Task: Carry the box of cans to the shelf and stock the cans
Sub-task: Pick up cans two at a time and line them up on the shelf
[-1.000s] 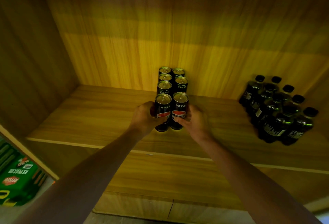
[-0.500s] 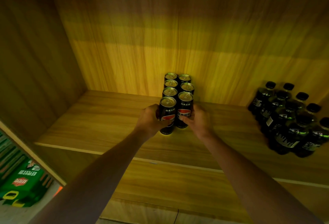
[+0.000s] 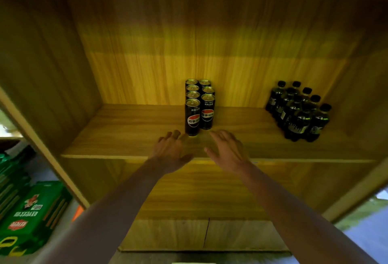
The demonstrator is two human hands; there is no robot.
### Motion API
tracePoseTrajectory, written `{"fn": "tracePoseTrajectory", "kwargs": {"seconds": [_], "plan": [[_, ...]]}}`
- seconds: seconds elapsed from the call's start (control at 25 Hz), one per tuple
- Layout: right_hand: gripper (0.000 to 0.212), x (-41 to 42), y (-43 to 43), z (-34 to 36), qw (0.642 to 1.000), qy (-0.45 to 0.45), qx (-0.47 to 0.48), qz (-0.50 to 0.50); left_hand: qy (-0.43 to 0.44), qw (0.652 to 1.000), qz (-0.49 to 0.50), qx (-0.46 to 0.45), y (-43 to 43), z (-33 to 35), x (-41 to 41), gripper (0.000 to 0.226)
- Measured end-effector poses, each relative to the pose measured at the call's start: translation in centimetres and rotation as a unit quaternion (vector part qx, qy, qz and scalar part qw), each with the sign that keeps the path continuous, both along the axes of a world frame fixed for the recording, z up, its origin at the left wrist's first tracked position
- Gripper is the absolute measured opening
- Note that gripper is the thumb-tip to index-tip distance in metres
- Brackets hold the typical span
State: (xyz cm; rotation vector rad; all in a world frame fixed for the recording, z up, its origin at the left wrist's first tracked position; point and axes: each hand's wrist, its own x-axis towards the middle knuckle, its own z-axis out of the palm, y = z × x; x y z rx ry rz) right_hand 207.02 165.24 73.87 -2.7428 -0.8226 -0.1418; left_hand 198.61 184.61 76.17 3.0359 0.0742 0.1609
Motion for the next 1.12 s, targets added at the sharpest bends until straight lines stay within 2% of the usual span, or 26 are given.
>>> {"fn": "tracePoseTrajectory", "kwargs": {"seconds": [0.12,0.32,0.52,0.76,1.0,1.12], "plan": [[0.064,-5.3,-0.6,0.4,0.999,-0.031,-0.041,0.002,-0.005,0.999,-0.032,0.016,-1.2,-0.5,-4.1,0.073],[0.060,-10.2,-1.1,-1.5,0.998,-0.015,-0.063,0.009,0.025,0.999,-0.044,0.014,-1.7,-2.9,-8.4,0.068],[0.059,-11.5,0.3,-9.7,0.995,0.016,-0.092,0.042,0.082,0.996,0.001,-0.039,-0.5,-11.3,-10.1,0.063],[0.056,-12.4,1.6,-28.0,0.980,0.080,-0.148,0.105,0.177,0.979,0.050,-0.083,0.4,-29.5,-11.3,0.064],[0.051,-15.0,1.1,-52.9,0.966,0.134,-0.181,0.126,0.229,0.958,0.090,-0.148,-0.1,-54.7,-15.5,0.061],[0.058,-16.6,1.8,-66.7,0.958,0.149,-0.207,0.130,0.247,0.950,0.100,-0.161,0.6,-68.8,-18.6,0.062]]}}
